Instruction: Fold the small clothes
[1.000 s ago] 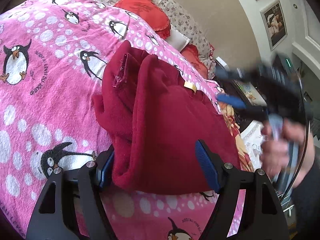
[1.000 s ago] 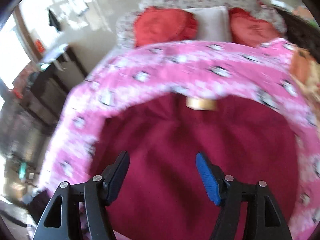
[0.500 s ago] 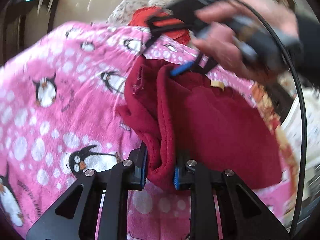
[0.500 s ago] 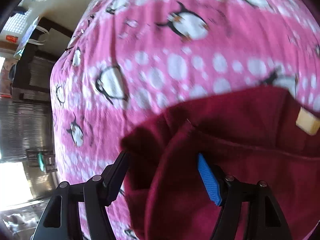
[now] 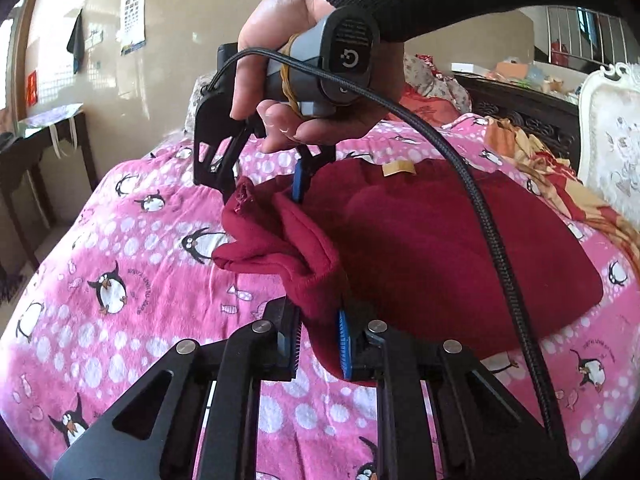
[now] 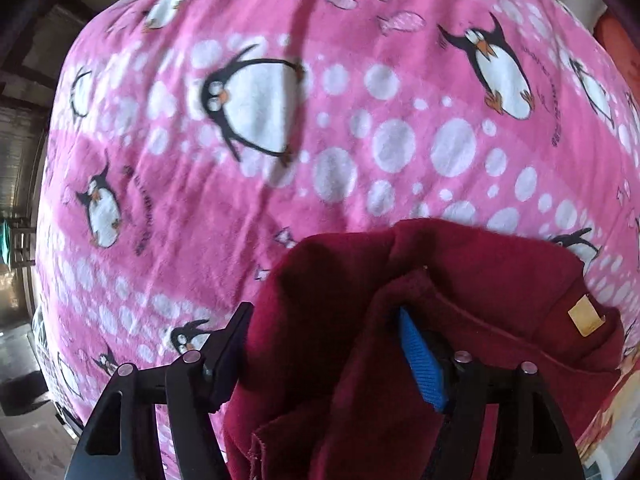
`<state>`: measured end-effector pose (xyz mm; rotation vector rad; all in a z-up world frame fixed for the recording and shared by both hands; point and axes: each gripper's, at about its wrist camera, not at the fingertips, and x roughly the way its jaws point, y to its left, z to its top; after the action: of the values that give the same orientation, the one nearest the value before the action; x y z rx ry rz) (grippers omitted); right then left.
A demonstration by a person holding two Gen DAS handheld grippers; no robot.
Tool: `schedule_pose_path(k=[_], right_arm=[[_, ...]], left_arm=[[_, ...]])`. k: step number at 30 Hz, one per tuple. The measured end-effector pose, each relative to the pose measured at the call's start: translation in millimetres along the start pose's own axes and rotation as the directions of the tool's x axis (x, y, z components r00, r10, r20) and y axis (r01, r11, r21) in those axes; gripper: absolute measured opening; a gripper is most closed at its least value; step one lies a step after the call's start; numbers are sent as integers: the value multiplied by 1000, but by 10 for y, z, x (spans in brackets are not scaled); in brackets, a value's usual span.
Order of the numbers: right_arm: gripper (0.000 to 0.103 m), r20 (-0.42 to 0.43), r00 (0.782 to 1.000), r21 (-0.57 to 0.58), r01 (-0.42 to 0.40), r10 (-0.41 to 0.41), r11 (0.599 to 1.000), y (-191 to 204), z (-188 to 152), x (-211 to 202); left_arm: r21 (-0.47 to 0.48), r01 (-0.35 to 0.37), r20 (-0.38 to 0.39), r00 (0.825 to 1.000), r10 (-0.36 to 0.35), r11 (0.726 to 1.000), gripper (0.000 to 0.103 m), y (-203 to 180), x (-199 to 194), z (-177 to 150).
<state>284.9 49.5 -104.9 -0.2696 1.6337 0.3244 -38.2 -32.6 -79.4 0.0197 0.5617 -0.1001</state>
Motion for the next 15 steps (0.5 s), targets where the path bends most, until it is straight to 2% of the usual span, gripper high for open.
schedule_pose_path(k=[1,2,3,5,8,10,11,12,14,15], right_arm=[[58,0,1000,4,0,0,1000,-33,-1,-12],[45,7,1000,10,-6,6,1000,-60,-6,-33],[28,20,1000,8,-5,5,1000,-123,-40,-65],[14,48,998,8,-41,40,999,-209,-104,-152],[12,124,988,23,-94,90,995,-419,-220,-365],[11,158,981,38,-123,115,992,-552,-313,-473],[11,167,977,38,-139,131,990,-617,-370,-516],[11,178,974,40,-149,140,988,-678,-427,-556],[11,200,965,52,-180,166,982,-792,-515,-648],[11,206,962,58,-192,177,980,-836,-525,-674]], left_arm=[[-2,0,-1,1000,0,1000,14,30,-7,-6],[-4,-2,-5,1000,2,1000,14,47,6,-2],[-9,-2,-10,1000,2,1000,13,53,20,-2],[-12,-17,-15,1000,17,1000,13,65,4,-11],[-15,-33,-36,999,32,999,13,64,44,-22],[-37,-31,-54,998,29,999,17,97,56,-43],[-49,-27,-68,997,23,998,26,114,72,-53],[-59,-20,-83,996,15,998,45,126,97,-64],[-85,19,-135,990,-30,996,72,172,193,-76],[-103,53,-149,986,-68,993,72,203,229,-81]])
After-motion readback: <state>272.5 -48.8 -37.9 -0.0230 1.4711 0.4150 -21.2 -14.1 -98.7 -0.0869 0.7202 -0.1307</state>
